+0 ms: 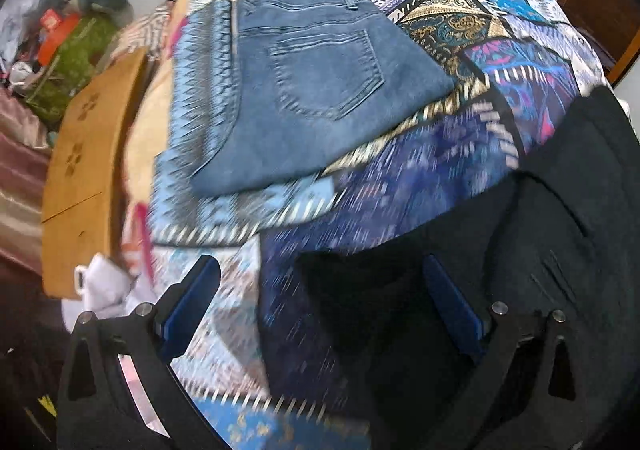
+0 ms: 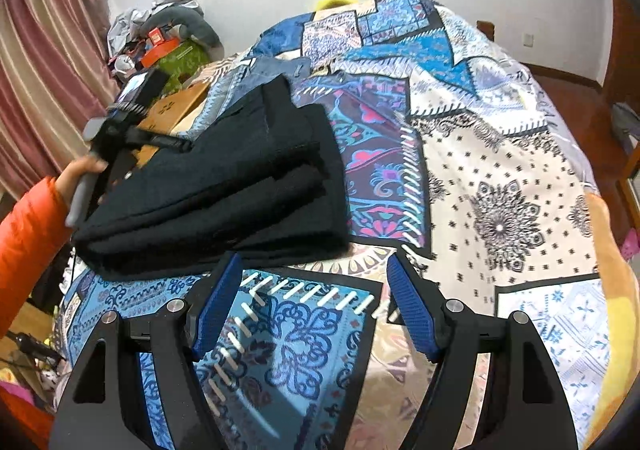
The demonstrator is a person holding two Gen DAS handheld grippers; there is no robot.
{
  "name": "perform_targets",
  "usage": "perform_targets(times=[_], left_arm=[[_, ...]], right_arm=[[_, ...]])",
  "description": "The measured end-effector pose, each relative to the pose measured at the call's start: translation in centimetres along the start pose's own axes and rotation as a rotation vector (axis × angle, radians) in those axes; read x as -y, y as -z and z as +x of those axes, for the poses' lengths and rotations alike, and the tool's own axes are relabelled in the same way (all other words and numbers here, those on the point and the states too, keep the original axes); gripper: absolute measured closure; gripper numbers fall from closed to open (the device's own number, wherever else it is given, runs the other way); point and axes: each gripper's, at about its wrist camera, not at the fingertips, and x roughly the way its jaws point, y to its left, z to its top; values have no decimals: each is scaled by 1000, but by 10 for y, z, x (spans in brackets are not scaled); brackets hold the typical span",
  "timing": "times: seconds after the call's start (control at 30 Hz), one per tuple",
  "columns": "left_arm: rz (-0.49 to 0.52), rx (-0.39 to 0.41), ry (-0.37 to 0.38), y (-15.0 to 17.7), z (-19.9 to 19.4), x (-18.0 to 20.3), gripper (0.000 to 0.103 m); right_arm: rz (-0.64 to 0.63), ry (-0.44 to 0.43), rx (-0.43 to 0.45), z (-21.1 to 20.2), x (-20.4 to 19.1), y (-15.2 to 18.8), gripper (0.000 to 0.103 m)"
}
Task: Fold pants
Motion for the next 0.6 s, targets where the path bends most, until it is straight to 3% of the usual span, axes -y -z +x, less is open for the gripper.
perform_targets(times=[0.13,0.43,0.6], left_arm=[[17,-1,0,25,-20,-3,0],[33,55,104,77,-70,11,1],[36,73,201,98,-88,28,1]], right_arm=[[5,2,23,-13,-4,1,31],[-36,24,48,-33,-24,6,31],[-53,42,62,-39,-31,6,31]])
